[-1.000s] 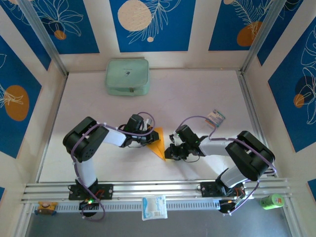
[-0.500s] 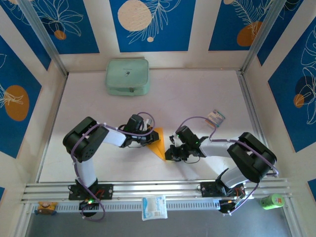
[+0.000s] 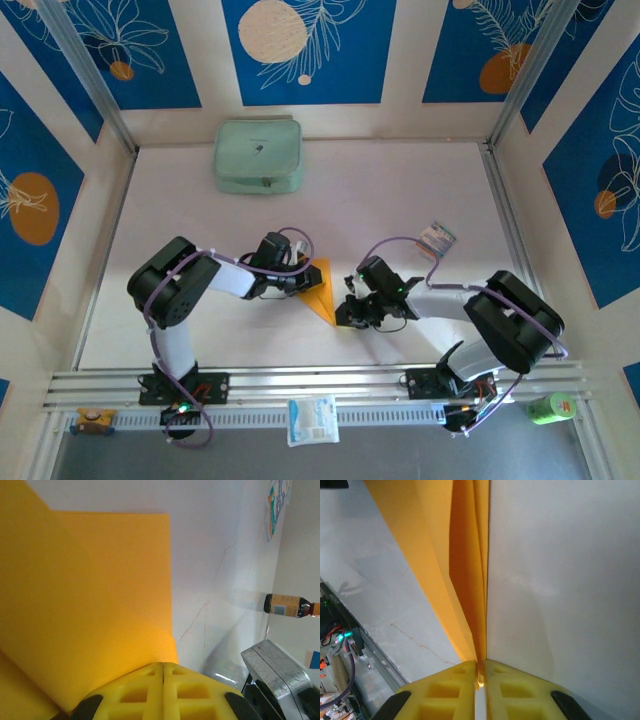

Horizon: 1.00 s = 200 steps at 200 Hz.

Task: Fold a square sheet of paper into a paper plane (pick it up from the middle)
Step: Fourth fold the wing at the center of the table.

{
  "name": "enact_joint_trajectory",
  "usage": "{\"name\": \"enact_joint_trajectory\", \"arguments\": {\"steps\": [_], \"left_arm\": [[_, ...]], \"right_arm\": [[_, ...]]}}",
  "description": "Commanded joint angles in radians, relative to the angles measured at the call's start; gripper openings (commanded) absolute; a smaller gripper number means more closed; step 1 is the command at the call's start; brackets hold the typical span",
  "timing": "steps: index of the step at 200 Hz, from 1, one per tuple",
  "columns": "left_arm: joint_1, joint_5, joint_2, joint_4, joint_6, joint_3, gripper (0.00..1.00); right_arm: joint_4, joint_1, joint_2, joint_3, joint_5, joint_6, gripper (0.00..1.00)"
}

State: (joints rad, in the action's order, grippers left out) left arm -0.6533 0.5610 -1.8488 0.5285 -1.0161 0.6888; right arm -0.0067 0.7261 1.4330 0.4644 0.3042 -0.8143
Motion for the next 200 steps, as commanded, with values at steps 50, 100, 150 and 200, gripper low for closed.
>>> {"name": "enact_joint_trajectory", "arguments": {"steps": [50, 100, 150, 200], "left_arm": [[-0.005, -0.016, -0.027, -0.035, 0.003, -0.023, 0.03], [-0.004, -0.015, -0.029, -0.035, 0.002, -0.021, 0.03], [-0.005, -0.015, -0.026, -0.039, 0.005, -0.022, 0.03], [-0.005, -0.018, -0.027, -0.036, 0.003, -0.024, 0.03]], "right_arm": [[-0.06, -0.033, -0.124, 0.083, -0.021, -0.008, 0.13], [0.013, -0.003, 0.059, 0.191, 0.034, -0.011, 0.05], [-0.004, 0.001, 0.165, 0.213, -0.003, -0.002, 0.05], [0.069, 0.006, 0.175, 0.093, 0.021, -0.042, 0.05]]}}
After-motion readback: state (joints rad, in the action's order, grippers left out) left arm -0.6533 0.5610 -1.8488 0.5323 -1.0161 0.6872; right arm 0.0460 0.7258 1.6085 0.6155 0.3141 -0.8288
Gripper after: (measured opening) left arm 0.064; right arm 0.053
